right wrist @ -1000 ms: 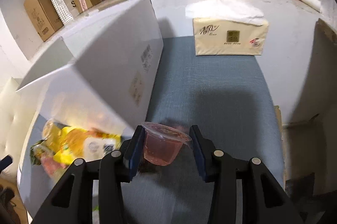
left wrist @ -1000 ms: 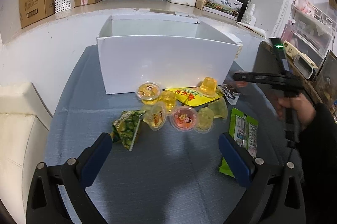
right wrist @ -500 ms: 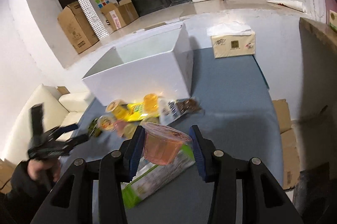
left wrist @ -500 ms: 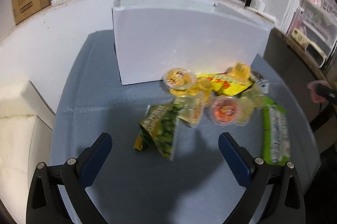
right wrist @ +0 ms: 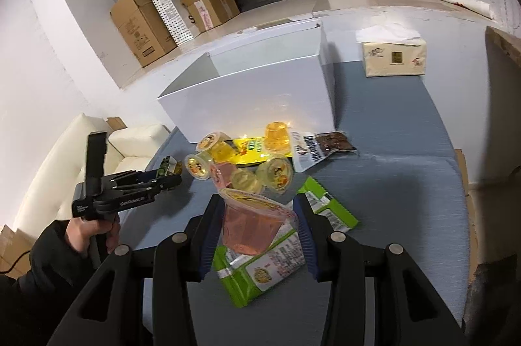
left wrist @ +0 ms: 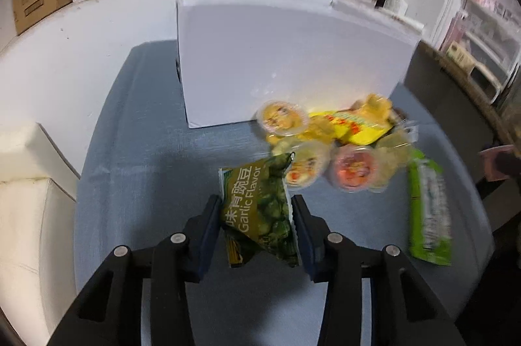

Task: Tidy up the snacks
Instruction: 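Grasp the green pea snack bag with the left gripper, then drop the pea bag into the box with the left while the right drops the jelly cup, then grasp a jelly cup with the left gripper while the right grasps a yellow jelly cup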

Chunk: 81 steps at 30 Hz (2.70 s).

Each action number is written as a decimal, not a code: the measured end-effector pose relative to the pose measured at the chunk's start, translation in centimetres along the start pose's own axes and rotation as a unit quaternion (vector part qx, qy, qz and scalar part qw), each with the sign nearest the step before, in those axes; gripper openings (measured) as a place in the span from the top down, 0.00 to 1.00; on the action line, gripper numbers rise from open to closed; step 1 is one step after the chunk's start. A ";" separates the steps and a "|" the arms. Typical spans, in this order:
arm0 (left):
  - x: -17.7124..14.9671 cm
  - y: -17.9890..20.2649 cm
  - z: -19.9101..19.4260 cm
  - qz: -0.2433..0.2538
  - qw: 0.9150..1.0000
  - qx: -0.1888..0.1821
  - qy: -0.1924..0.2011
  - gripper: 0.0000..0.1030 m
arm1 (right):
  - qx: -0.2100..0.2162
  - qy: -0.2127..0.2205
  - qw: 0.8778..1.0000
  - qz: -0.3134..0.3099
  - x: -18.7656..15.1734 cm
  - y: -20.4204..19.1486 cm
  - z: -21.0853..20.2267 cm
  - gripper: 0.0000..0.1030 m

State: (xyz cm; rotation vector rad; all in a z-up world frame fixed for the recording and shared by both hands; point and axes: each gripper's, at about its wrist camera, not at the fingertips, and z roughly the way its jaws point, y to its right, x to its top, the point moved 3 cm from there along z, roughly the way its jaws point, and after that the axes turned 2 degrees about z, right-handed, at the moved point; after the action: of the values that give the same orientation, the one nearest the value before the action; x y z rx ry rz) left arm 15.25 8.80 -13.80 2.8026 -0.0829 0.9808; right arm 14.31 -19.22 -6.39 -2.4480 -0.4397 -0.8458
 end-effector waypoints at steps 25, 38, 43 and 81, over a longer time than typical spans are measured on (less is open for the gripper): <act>20.0 -1.4 3.2 -0.022 0.998 -0.007 0.056 0.22 | -0.010 0.003 1.000 0.016 20.7 0.2 13.3 0.17; 18.6 -1.4 2.1 -0.017 0.998 0.019 0.061 0.00 | -0.053 0.026 0.998 0.027 20.5 1.8 11.9 0.00; 17.3 -0.1 0.5 0.002 0.997 0.035 0.064 0.00 | -0.049 0.022 0.999 -0.001 19.6 0.2 10.9 0.00; -0.9 3.1 -4.2 -0.066 0.997 -0.012 0.025 0.00 | 0.045 -0.073 0.994 0.068 2.5 3.2 14.1 0.49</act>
State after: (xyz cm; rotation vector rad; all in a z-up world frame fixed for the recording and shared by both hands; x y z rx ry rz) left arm 11.66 6.53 -10.67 2.7205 0.0938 1.0097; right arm 24.42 -13.61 -15.50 -2.4332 -0.3499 -0.5817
